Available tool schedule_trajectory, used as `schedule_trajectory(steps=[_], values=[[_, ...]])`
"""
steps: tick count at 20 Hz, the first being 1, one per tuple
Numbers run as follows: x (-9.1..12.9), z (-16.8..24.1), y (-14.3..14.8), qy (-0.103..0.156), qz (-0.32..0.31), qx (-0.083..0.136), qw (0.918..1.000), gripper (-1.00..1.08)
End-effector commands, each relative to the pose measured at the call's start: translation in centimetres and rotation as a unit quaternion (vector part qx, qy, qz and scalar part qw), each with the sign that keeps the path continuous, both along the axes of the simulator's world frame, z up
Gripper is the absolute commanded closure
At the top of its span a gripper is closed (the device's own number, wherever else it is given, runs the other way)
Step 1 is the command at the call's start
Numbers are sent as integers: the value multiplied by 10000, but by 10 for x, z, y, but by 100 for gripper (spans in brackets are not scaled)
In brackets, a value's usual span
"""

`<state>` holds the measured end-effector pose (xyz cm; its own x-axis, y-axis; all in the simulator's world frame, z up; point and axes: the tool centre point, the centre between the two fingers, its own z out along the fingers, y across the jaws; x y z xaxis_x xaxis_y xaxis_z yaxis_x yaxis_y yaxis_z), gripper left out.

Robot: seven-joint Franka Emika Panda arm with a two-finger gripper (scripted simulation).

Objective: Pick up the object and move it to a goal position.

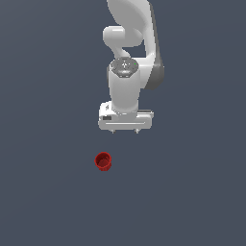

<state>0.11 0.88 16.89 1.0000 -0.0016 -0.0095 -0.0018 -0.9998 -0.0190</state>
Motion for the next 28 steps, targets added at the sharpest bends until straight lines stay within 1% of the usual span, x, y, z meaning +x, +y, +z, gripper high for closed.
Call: schedule_trajectory(steps=[1, 3, 8, 10, 14, 18, 23, 28], values=[[0, 0, 0, 0, 0, 0, 10000, -92], [1, 2, 0, -23, 4, -12, 10000, -92], [11, 18, -2, -218, 20, -104, 9997, -92], [12, 21, -2, -248, 13, -117, 9996, -92], [12, 19, -3, -231, 34, -111, 9997, -92], [17, 15, -7, -226, 141, -119, 9996, -92], [28, 6, -18, -203, 386, -128, 9990, -92], [43, -9, -34, -170, 754, -134, 9969, -92]])
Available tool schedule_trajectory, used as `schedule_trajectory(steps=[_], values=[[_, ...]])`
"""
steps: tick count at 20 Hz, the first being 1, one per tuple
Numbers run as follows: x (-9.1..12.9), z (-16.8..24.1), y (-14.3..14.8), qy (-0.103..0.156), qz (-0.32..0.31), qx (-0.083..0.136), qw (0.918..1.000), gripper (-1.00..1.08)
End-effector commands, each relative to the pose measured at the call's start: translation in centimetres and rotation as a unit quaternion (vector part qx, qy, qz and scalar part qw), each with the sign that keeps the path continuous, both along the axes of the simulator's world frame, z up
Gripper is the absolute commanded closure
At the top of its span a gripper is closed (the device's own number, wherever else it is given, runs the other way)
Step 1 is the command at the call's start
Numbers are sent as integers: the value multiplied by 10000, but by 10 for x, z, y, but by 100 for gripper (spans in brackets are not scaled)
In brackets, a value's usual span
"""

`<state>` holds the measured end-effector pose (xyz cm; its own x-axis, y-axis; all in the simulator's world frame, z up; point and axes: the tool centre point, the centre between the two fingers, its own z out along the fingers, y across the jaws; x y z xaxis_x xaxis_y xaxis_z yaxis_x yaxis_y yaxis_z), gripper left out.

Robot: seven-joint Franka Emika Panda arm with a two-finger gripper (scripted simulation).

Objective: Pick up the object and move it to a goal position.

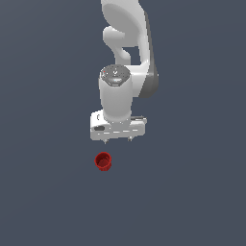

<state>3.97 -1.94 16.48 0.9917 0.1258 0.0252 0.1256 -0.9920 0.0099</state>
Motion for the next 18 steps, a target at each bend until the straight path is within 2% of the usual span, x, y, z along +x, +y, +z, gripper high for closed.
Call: schedule_trajectory(steps=[1, 9, 18], values=[[8, -9, -10, 23, 205, -7, 9998, -92], [32, -42, -44, 93, 909, -6, 9958, -92], [44, -64, -67, 130, 1330, 11, 9910, -92]])
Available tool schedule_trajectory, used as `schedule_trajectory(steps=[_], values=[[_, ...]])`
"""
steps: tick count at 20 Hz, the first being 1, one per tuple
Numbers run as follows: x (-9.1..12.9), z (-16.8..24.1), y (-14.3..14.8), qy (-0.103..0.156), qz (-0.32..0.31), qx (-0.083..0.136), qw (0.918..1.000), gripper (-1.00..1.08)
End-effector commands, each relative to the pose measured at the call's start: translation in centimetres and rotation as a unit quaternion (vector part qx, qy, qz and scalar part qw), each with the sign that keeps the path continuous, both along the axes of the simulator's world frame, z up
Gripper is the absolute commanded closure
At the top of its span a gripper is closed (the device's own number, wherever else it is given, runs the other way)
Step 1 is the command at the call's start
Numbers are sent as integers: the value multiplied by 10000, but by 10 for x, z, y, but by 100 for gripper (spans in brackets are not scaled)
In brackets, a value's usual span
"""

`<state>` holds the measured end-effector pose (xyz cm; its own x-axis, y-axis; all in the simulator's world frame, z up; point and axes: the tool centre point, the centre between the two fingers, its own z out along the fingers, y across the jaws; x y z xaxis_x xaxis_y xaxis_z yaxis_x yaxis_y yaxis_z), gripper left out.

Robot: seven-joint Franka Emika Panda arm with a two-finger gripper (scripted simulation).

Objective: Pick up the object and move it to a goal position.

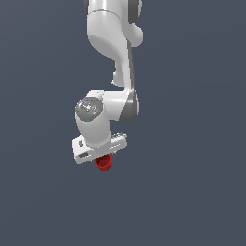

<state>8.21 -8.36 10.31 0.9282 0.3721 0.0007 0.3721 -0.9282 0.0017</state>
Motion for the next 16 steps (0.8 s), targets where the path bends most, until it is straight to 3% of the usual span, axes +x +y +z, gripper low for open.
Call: schedule_trajectory(steps=[1, 9, 16], values=[[2, -4, -4, 3, 81, 4, 10000, -92], [2, -9, -6, 9, 101, 5, 9999, -92], [2, -44, -5, 7, 116, 6, 9999, -92]])
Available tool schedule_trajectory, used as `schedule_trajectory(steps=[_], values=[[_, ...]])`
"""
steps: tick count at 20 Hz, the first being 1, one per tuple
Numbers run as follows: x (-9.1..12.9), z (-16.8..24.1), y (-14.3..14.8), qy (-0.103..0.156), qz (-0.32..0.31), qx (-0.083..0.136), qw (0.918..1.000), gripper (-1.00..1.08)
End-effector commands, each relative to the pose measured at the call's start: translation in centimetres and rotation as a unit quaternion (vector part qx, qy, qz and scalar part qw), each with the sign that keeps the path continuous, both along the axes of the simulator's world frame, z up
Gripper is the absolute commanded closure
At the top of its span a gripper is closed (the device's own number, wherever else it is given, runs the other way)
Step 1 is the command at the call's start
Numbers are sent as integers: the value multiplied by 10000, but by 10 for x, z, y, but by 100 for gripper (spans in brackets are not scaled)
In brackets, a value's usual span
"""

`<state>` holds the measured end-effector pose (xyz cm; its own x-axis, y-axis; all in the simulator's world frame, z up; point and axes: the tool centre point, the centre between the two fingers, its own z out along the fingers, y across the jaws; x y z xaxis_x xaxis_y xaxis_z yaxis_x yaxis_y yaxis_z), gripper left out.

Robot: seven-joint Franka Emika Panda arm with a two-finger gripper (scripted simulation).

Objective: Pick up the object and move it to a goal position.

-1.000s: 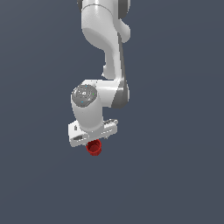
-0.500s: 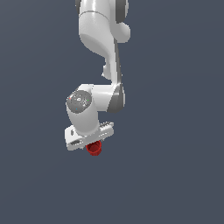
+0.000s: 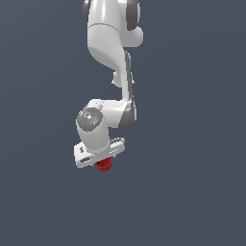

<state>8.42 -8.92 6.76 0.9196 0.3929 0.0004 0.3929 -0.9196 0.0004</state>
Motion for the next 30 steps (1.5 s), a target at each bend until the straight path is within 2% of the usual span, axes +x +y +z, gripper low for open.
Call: schedule_trajectory(steps=[1, 8, 9, 22, 30], values=[[-1, -13, 0, 3, 6, 1, 10000, -92], [1, -20, 0, 2, 10, 1, 10000, -92], [1, -20, 0, 2, 10, 1, 10000, 108], [0, -19, 0, 8, 6, 1, 10000, 108], [-11, 0, 5, 8, 6, 1, 10000, 108]])
